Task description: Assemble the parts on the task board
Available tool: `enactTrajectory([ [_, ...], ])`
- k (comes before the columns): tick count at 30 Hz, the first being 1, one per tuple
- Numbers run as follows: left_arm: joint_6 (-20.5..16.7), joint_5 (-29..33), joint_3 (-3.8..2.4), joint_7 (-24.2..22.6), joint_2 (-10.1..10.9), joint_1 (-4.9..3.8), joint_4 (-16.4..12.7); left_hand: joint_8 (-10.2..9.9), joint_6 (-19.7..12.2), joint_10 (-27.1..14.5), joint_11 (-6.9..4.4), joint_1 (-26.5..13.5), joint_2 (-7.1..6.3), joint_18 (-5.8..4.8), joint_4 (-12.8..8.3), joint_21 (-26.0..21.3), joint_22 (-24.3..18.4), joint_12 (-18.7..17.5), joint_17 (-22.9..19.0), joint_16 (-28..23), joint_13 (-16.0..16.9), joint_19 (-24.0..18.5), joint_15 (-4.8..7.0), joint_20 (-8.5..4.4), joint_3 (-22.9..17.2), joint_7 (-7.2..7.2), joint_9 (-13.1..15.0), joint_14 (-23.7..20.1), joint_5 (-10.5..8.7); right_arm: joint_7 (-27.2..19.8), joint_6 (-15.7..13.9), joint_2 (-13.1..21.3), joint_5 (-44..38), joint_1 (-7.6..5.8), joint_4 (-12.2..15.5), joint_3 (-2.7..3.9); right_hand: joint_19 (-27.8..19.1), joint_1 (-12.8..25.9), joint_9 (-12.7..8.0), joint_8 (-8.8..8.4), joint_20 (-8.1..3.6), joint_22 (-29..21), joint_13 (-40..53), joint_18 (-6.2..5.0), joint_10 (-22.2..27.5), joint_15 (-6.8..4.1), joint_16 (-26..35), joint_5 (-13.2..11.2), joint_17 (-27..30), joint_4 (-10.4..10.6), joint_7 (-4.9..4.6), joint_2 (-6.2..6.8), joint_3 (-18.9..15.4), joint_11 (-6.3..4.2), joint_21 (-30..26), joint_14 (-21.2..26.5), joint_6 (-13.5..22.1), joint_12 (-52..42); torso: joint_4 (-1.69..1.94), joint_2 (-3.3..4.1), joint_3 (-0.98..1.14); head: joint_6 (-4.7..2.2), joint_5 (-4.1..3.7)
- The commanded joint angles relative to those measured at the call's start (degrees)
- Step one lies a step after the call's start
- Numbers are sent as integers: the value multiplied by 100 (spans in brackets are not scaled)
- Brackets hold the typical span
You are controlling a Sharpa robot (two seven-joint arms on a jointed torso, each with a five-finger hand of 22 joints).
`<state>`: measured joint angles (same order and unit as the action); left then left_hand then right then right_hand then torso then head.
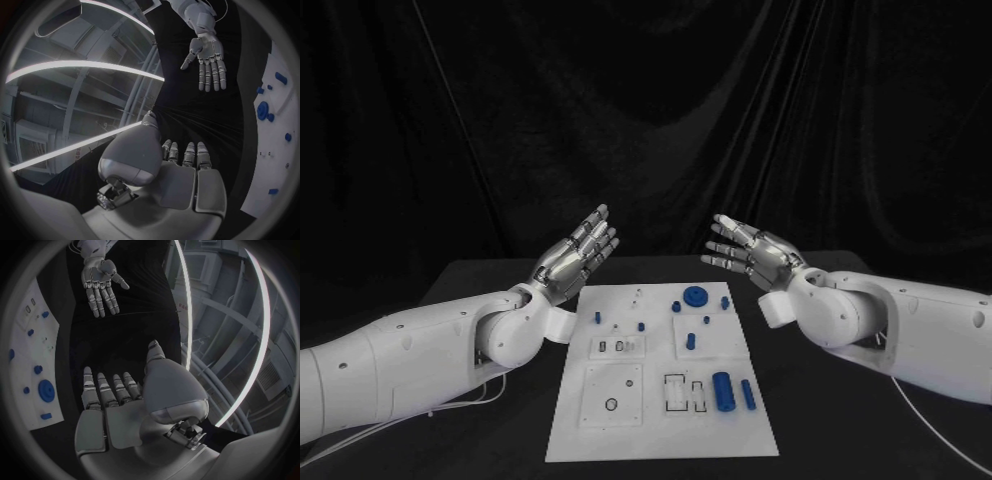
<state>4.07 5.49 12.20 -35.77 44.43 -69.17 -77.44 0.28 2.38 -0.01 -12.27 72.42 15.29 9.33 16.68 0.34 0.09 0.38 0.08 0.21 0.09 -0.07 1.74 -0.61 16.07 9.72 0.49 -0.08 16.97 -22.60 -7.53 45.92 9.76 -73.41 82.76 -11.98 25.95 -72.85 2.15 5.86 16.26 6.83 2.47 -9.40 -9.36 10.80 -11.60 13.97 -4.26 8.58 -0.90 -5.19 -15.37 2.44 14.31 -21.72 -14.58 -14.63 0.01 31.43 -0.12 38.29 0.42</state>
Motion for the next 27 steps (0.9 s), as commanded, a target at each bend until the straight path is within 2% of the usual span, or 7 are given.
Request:
enactTrajectory([
  [1,224,-353,-6,91,98,2,2,28,33,1,38,93,-3,80,-2,-34,-9,-38,-8,-21,-9,7,468,74,-46,-29,8,8,50,589,288,-22,-1422,-205,-120,9,1376,-458,41,144,12,139,100,-112,-1234,-36,-712,185,-226,-197,-13,23,42,314,497,-1957,-571,-994,-11,-6,0,130,-50],
  [4,312,-367,-6,113,206,1,-24,30,44,1,45,137,3,80,-2,-34,-9,-38,-8,-21,-9,7,411,138,-56,-33,10,8,63,811,102,-63,-2307,-353,-191,10,1980,-713,96,313,-57,142,112,-129,-1598,-129,-806,267,-262,-329,-252,-33,57,280,624,-2629,-1182,-1143,-17,-3,0,94,-117],
  [10,393,-577,-6,-5,401,0,-89,32,57,1,92,157,57,84,9,-34,-9,-38,-8,-21,-9,7,138,444,-48,-68,11,8,11,1299,-194,-215,-4863,-623,-314,10,3684,-1405,163,489,-748,298,112,-123,-2299,-840,-1260,245,-518,-716,-513,-185,280,332,1155,-4577,-2264,-1169,-12,18,-6,189,-114],
  [15,229,-1016,-7,-194,575,-9,-251,43,122,1,201,196,46,103,4,-17,3,-38,-8,-21,-9,22,-196,1114,-14,-170,22,8,64,1677,-211,-304,-7792,-805,-301,10,4517,-1551,185,504,-1121,587,106,-120,-2787,-1205,-1802,-147,-884,-829,-139,-56,542,91,1663,-5566,-2928,-953,23,91,-49,307,-88],
  [17,140,-1123,-7,-255,662,-20,-363,52,176,1,234,228,28,104,0,18,26,-38,-8,-21,-9,58,-258,1210,-5,-203,30,8,81,1804,-177,-342,-8966,-866,-262,10,4765,-1530,165,422,-1250,746,101,-105,-3075,-1331,-2104,-273,-1108,-826,232,44,664,-4,1896,-5849,-3088,-760,22,106,-60,374,-60],
  [19,67,-1182,-8,-311,725,-42,-459,52,189,1,262,240,26,108,4,64,53,-38,-8,-21,-9,111,-298,1301,3,-228,31,8,94,1918,-121,-374,-9812,-906,-221,11,4906,-1467,210,486,-1341,907,101,-109,-3429,-1418,-2348,-329,-1343,-770,275,127,808,-87,2097,-6026,-3631,-510,37,139,-79,439,-41],
  [27,-46,-1263,-8,-462,909,-215,-746,70,299,1,372,388,19,92,-3,40,35,-38,-8,-21,-9,88,-277,1353,-29,-354,47,8,338,2200,19,-427,-11137,-985,-114,11,5051,-1334,168,84,-1382,1279,104,-100,-4116,-1451,-2745,-414,-1770,-586,285,383,1151,-57,2485,-6225,-3843,170,143,286,-132,663,-30],
])
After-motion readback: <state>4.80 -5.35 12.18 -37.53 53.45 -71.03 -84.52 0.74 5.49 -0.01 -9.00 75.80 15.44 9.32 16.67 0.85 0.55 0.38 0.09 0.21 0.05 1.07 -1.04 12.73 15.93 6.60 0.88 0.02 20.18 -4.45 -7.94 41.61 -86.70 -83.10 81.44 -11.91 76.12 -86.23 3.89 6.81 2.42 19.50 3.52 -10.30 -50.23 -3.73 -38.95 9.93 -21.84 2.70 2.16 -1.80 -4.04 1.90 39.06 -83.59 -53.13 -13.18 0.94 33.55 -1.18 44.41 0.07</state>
